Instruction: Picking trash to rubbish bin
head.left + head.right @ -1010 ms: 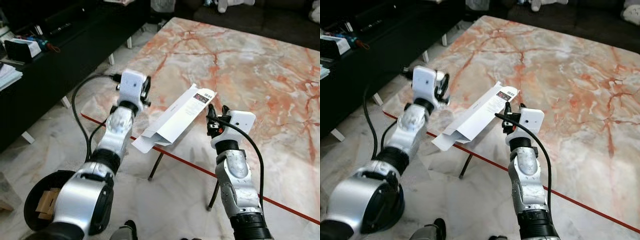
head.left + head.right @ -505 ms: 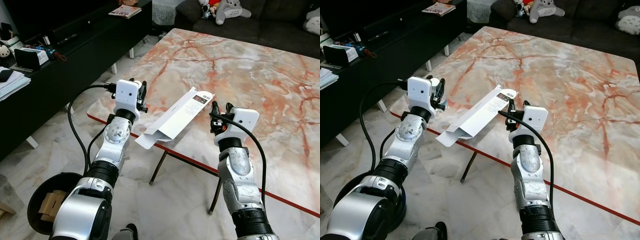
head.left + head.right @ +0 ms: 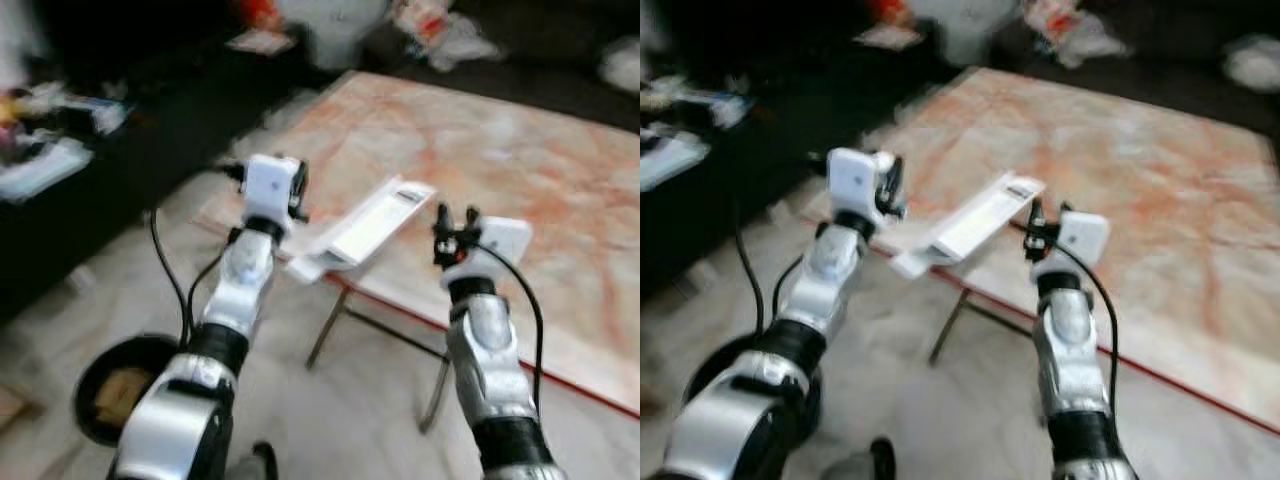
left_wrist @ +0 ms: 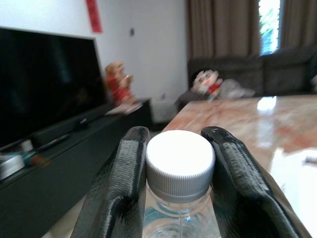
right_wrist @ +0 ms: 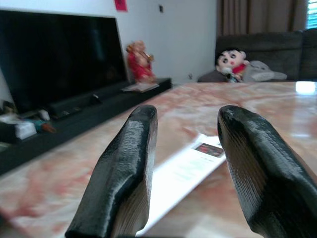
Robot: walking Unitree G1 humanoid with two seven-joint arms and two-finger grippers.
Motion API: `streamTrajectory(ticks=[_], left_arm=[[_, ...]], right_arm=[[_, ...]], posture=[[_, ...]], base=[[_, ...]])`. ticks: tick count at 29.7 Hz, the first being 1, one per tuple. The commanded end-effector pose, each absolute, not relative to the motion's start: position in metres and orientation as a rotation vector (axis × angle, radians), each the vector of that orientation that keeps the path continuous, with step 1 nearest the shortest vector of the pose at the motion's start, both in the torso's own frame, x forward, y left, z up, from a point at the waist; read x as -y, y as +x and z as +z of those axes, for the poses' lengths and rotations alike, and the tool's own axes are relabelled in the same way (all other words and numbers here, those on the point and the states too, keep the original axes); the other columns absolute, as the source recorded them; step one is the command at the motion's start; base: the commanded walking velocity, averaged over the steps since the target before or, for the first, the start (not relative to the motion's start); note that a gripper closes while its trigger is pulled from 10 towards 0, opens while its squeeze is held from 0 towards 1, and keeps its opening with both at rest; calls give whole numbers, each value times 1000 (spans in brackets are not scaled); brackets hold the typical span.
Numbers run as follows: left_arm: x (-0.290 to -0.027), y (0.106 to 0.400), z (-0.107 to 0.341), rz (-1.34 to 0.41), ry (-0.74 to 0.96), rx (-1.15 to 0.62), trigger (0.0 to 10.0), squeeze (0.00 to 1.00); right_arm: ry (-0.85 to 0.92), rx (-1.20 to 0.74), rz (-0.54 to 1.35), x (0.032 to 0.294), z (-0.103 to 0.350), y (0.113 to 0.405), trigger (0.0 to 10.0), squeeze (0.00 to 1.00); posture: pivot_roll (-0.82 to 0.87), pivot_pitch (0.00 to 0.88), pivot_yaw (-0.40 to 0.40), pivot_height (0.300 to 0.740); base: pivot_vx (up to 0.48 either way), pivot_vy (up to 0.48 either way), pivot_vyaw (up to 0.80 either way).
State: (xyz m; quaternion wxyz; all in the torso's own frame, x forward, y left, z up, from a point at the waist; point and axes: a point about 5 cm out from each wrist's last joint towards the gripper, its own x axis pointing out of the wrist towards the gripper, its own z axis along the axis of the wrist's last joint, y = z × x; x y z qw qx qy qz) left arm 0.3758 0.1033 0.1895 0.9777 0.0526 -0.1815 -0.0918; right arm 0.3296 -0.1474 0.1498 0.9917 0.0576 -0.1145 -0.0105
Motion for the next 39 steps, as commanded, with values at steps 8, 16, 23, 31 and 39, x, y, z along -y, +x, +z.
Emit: streamTrajectory(ticks=[8,16,23,31,39], left_arm=[[-92,378,201,-212,101,395,10000,0],[-90,376,196,-214,96,384,10000,0],[-90,375,193,-206,89,373,10000,0],[-88,375,193,-204,80,369,10000,0],[-94,370,178,-188,86,329,10000,0]], right_arm=[[104,251,-43,157,156,334,10000,0],[94,254,-39,158,158,335,10000,0],[86,252,-25,157,157,336,10000,0],[83,249,-15,156,157,336,10000,0],[75,224,3,153,150,334,10000,0]], posture=[[34,2,-10,740],[34,0,-20,740],[29,0,-26,740],[28,0,-32,740],[29,0,-42,740]], base=[[0,0,0],[0,0,0],[0,0,0],[0,0,0],[0,0,0]])
